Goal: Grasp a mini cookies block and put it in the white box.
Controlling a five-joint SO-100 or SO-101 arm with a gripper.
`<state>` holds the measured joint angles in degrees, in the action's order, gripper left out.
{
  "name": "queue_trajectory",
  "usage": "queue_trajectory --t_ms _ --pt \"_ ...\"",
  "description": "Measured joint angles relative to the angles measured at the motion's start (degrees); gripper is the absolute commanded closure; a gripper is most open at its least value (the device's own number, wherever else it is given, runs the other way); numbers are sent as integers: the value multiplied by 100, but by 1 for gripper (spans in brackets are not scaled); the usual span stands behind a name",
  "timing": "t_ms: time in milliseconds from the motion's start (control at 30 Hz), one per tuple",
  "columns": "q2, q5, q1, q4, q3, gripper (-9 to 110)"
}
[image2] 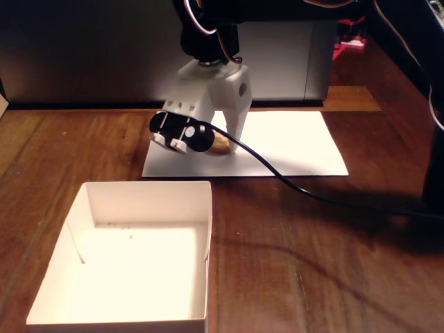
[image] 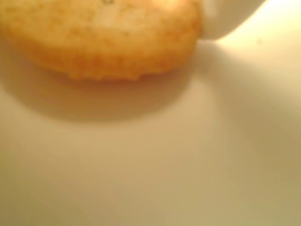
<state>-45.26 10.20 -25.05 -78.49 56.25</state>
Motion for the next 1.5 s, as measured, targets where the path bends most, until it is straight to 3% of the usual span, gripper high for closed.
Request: queue_trajectory --t_ms 633,1167,1500 --pt "-2118 -545 -114 264 0 80" --pt "-3551 -1020 861 70 0 80" --pt "-3771 -1055 2065 -396 0 80"
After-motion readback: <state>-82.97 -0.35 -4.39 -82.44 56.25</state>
